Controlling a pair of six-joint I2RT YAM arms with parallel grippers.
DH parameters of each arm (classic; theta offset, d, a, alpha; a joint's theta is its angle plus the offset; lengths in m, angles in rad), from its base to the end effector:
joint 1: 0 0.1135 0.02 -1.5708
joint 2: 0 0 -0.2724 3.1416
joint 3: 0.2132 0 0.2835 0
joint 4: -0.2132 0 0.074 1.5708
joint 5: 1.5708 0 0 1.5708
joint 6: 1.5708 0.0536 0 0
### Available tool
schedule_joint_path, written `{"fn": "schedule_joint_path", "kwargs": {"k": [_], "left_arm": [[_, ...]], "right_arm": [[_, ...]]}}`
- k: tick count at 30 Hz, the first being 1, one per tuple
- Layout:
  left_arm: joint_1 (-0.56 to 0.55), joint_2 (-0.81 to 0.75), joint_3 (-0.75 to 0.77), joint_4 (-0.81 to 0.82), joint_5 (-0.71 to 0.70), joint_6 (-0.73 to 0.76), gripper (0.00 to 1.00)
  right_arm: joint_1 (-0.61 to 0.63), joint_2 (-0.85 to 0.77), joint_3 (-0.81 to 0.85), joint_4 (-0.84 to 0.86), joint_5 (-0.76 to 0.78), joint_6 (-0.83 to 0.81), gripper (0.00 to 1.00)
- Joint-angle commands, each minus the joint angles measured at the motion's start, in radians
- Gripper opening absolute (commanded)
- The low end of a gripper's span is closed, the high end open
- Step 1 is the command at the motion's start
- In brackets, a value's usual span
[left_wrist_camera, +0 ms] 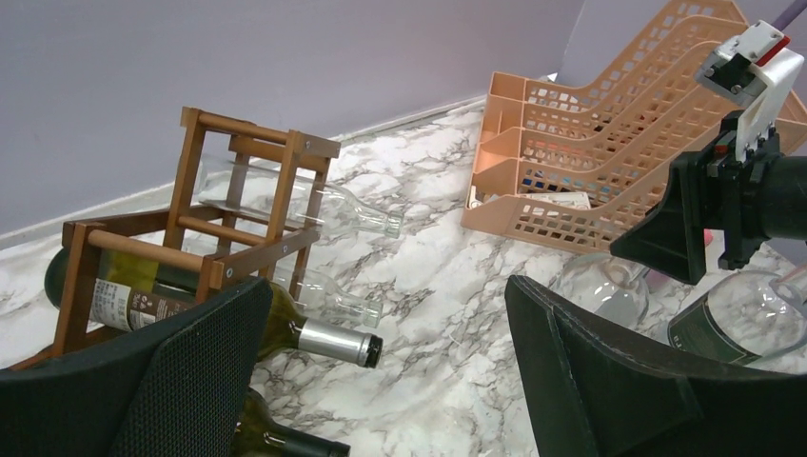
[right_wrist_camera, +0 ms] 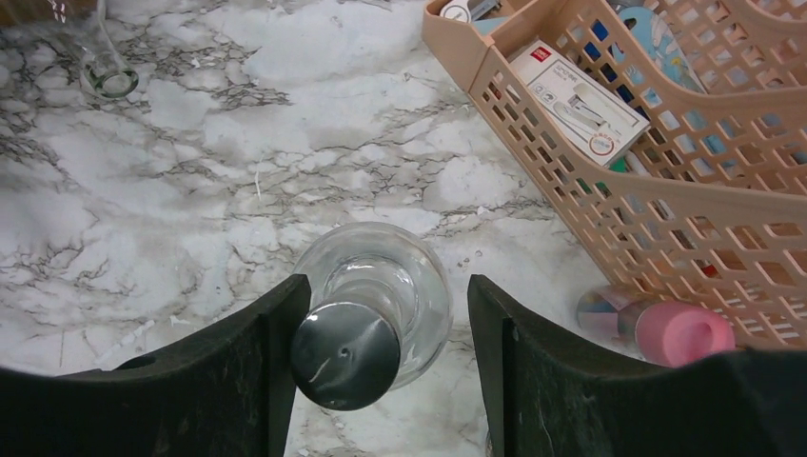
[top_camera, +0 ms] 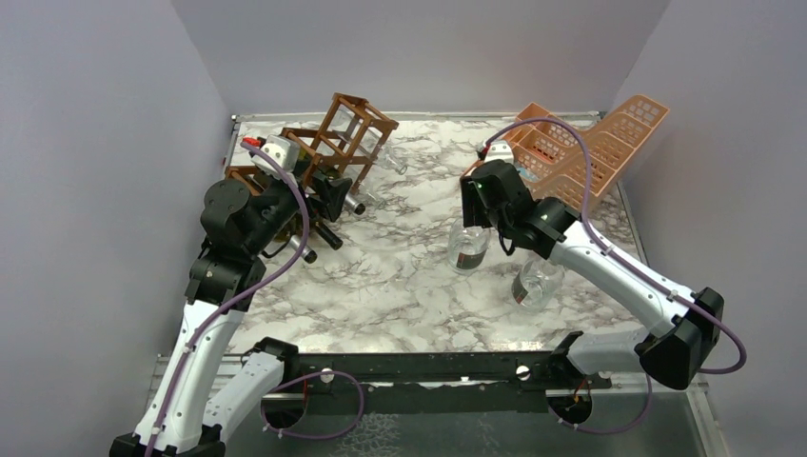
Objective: Put the wine bottle on the wine rack
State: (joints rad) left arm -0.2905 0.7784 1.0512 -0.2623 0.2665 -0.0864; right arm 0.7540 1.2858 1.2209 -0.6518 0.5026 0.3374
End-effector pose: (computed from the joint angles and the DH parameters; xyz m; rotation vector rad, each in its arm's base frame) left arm 0.1899 -0.0715 0.4385 0.3712 1.5387 -0.5035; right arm 0.2473 0.1968 0.3373 -0.2007 2.1752 0.0363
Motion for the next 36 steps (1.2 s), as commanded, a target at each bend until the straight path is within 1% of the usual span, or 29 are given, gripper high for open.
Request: {"fn": "schedule_joint_path", "kwargs": {"k": [1,8,10,13,14,17,18,22,23,25,29,30,34,36], "left_arm": [[-0.003,-0.008,-0.010,0.035,0.025,0.001,0.99],[-0.004,-0.008,-0.018,0.034,0.027,-0.008,0.99],[-0.004,-0.005,-0.019,0.034,0.032,-0.012,0.99],[-0.003,-0.002,-0.019,0.035,0.036,-0.016,0.99],[-0.003,-0.002,-0.019,0.035,0.036,-0.017,0.99],[-0.004,-0.003,-0.020,0.034,0.033,-0.016,0.99],[-0.003,-0.004,-0.021,0.034,0.033,-0.016,0.99],[-0.004,-0.003,-0.022,0.035,0.034,-0.018,0.99],[-0.004,-0.003,-0.024,0.035,0.034,-0.019,0.99],[-0.004,-0.003,-0.025,0.035,0.035,-0.019,0.99],[-0.004,-0.004,-0.025,0.035,0.034,-0.022,0.99],[-0.004,-0.005,-0.025,0.035,0.034,-0.024,0.99],[-0.004,-0.006,-0.022,0.033,0.034,-0.031,0.99],[-0.003,-0.007,-0.021,0.032,0.034,-0.035,0.99]], "right_arm": [[-0.029,0.012,-0.031,0.060,-0.100,-0.019,0.60],[-0.031,0.027,-0.025,0.039,-0.177,-0.027,0.40],[-0.032,0.030,-0.025,0.035,-0.187,-0.030,0.38],[-0.031,0.034,-0.021,0.028,-0.187,-0.037,0.39],[-0.031,0.036,-0.019,0.024,-0.190,-0.040,0.41],[-0.031,0.038,-0.009,0.008,-0.193,-0.039,0.52],[-0.031,0.038,-0.009,0.002,-0.191,-0.039,0.55],[-0.031,0.036,-0.014,-0.017,-0.180,-0.028,0.56],[-0.031,0.034,-0.017,-0.017,-0.180,-0.028,0.54],[-0.032,0.031,-0.020,-0.014,-0.183,-0.028,0.46],[-0.032,0.033,-0.029,0.004,-0.186,-0.054,0.22],[-0.031,0.035,-0.029,0.011,-0.189,-0.062,0.17],[-0.032,0.050,-0.027,0.065,-0.222,-0.093,0.03],[-0.032,0.069,-0.013,0.118,-0.264,-0.107,0.01]]}}
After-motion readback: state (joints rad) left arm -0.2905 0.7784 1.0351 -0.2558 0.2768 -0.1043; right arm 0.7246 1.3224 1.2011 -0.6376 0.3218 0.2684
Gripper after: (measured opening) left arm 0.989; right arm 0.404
